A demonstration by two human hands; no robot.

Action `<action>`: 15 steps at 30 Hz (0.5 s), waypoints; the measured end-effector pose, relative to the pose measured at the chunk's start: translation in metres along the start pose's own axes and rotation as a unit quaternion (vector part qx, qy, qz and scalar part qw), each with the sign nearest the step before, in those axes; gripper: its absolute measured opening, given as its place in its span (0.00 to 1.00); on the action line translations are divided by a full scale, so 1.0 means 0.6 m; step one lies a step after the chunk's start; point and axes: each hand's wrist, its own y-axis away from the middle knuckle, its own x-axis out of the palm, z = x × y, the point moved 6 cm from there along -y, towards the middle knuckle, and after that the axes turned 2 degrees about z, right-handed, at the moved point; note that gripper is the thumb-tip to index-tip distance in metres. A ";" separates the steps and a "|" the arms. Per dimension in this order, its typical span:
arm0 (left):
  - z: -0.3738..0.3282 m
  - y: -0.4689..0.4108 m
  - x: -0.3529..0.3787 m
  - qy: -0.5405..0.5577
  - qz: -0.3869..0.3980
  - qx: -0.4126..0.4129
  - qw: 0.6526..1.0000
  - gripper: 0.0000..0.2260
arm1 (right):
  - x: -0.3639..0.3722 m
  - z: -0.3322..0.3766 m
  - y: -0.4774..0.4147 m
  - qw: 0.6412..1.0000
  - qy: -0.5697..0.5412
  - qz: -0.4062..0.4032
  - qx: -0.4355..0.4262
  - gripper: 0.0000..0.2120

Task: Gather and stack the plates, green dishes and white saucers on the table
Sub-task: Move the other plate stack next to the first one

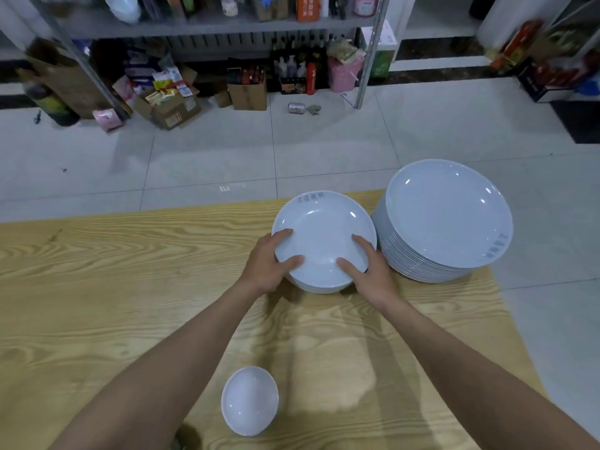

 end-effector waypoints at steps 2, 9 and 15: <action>-0.008 0.014 -0.008 -0.055 -0.018 0.000 0.998 0.25 | 0.004 0.003 0.015 0.999 0.029 -0.003 0.018 0.32; -0.049 0.105 -0.064 -0.249 -0.067 0.070 0.964 0.28 | 0.010 0.051 0.106 0.992 0.117 -0.051 -0.004 0.37; -0.060 0.224 -0.105 -0.356 -0.071 0.102 0.926 0.30 | 0.057 0.115 0.237 0.962 0.254 -0.067 -0.075 0.37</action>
